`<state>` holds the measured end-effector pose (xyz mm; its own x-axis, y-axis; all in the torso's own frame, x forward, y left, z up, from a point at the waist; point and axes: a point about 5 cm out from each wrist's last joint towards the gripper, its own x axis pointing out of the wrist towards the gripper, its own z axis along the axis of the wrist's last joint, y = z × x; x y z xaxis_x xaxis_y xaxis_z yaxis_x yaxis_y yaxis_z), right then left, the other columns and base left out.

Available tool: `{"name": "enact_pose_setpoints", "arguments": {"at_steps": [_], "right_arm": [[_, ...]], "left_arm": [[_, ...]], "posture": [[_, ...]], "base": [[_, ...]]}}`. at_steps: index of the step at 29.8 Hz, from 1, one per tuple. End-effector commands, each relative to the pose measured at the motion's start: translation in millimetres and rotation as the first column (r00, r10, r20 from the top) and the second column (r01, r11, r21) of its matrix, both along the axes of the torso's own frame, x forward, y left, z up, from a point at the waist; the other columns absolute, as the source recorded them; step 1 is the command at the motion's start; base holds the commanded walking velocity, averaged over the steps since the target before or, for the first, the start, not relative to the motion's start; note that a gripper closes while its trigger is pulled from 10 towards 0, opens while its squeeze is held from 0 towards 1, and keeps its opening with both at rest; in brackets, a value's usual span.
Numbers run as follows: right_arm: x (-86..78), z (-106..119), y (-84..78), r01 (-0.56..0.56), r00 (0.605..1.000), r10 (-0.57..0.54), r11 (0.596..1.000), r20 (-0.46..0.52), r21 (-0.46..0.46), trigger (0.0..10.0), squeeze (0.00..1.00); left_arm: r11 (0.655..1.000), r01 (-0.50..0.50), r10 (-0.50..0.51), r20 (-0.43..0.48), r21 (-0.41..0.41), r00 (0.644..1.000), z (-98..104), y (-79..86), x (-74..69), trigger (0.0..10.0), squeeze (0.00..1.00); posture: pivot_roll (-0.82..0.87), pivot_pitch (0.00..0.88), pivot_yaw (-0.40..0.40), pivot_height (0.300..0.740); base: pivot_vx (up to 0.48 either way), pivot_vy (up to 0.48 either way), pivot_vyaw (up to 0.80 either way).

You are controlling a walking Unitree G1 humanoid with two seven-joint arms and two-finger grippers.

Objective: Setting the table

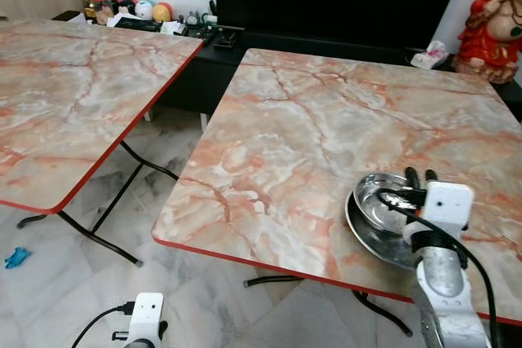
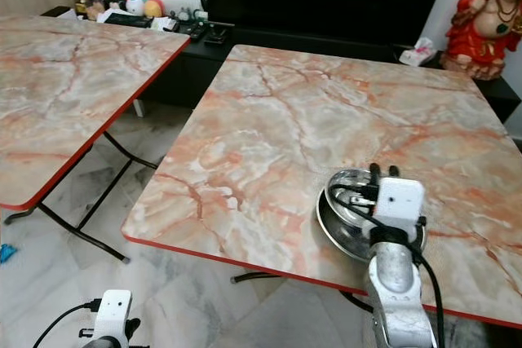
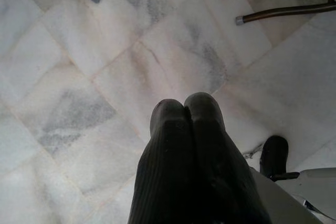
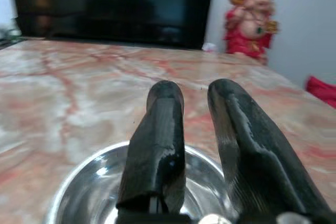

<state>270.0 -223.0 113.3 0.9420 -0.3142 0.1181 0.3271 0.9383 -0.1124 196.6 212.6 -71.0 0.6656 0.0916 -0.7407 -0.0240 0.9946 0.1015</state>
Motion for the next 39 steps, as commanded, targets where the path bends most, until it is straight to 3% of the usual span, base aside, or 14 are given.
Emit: {"name": "enact_pose_setpoints", "arguments": {"at_steps": [1,13,21,26,30,34,39], "right_arm": [[-0.6,-5,0.0,0.017,1.000,-0.017,1.000,-0.005,0.002,10.0,0.00],[-5.7,1,6.0,0.025,0.998,-0.026,1.000,0.053,0.020,10.0,0.00],[-24.4,-18,-29.6,0.122,0.992,-0.123,0.992,-0.030,-0.006,10.0,0.00],[-27.0,-11,-36.2,0.175,0.984,-0.175,0.985,0.012,0.001,10.0,0.00],[-20.9,-12,-30.3,0.178,0.984,-0.179,0.984,0.023,0.028,10.0,0.00],[-16.9,-10,-21.4,0.155,0.987,-0.156,0.987,0.026,0.035,10.0,0.00],[-14.6,-16,-11.8,0.088,0.996,-0.088,0.995,-0.009,0.040,10.0,0.00]], "left_arm": [[1.000,0.004,-0.003,-0.010,0.009,1.000,0,2.3,-1.4,10.0,0.00],[0.999,0.039,-0.040,0.002,0.012,0.999,5,-1.5,10.6,10.0,0.00],[0.995,0.089,-0.089,0.022,-0.034,0.996,7,-32.9,22.6,10.0,0.00],[0.991,0.126,-0.124,0.034,-0.041,0.992,10,-41.8,30.3,10.0,0.00],[0.988,0.151,-0.149,0.049,-0.026,0.988,15,-40.2,37.1,10.0,0.00],[0.991,0.134,-0.132,0.060,-0.019,0.989,17,-33.8,39.8,10.0,0.00],[0.998,0.067,-0.066,0.048,-0.011,0.997,14,-24.4,32.0,10.0,0.00]], "posture": [[0.11,0.000,-0.060,0.740],[0.04,0.000,-0.032,0.740],[-0.04,0.000,-0.002,0.740],[-0.06,0.000,0.041,0.740],[-0.05,0.000,0.057,0.740],[-0.06,0.000,0.020,0.740],[-0.05,0.000,-0.011,0.740]], "base": [[0.000,0.000,0.00],[0.000,0.000,0.00],[0.000,0.000,0.00],[0.000,0.000,0.00],[0.000,0.000,0.00],[0.000,0.000,0.00],[0.000,0.000,0.00]]}}
